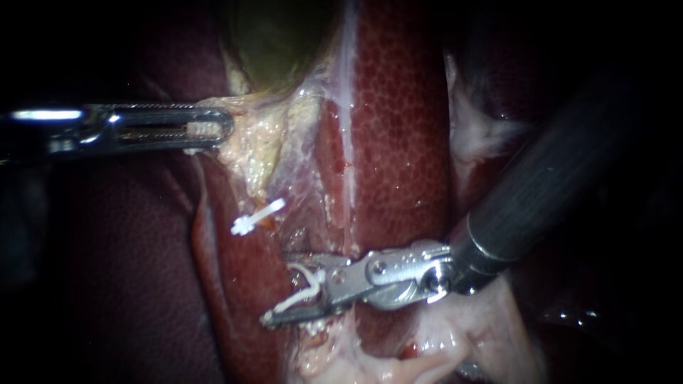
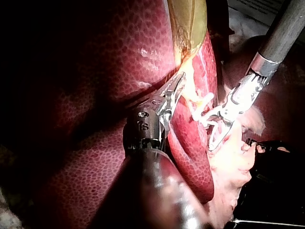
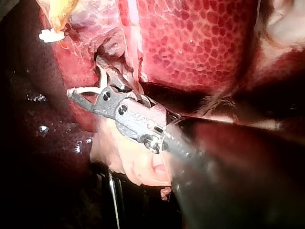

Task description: Clipping third clip right tube

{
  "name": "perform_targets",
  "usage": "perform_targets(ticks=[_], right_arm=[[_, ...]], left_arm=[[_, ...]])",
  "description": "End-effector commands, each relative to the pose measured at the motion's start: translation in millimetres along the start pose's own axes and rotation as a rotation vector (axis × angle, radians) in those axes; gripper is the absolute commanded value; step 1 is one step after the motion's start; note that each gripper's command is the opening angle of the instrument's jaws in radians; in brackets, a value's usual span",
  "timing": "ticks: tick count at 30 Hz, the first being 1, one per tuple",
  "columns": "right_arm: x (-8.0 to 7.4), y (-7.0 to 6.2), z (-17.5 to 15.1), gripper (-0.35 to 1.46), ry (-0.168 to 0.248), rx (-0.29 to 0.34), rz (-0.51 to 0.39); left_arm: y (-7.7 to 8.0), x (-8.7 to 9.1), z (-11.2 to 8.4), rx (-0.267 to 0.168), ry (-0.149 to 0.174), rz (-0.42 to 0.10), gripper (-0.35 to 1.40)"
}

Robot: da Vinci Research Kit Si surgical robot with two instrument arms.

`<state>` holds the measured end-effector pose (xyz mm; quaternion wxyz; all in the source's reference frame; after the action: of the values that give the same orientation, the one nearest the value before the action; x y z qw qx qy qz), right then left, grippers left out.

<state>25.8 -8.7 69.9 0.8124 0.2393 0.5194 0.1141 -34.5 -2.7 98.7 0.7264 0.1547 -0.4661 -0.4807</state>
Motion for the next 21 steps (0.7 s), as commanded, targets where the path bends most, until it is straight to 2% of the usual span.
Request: perform_targets(ticks=[1, 21], right_arm=[[0.0, 0.0, 0.0, 0.60, 0.000, 0.000, 0.000], [0.0, -0.1, -0.4, 0.60, 0.000, 0.002, -0.001]], left_arm=[[0.0, 0.0, 0.0, 0.000, 0.000, 0.000, -0.18], [0.1, 0.1, -0.2, 0.002, 0.001, 0.000, -0.18]])
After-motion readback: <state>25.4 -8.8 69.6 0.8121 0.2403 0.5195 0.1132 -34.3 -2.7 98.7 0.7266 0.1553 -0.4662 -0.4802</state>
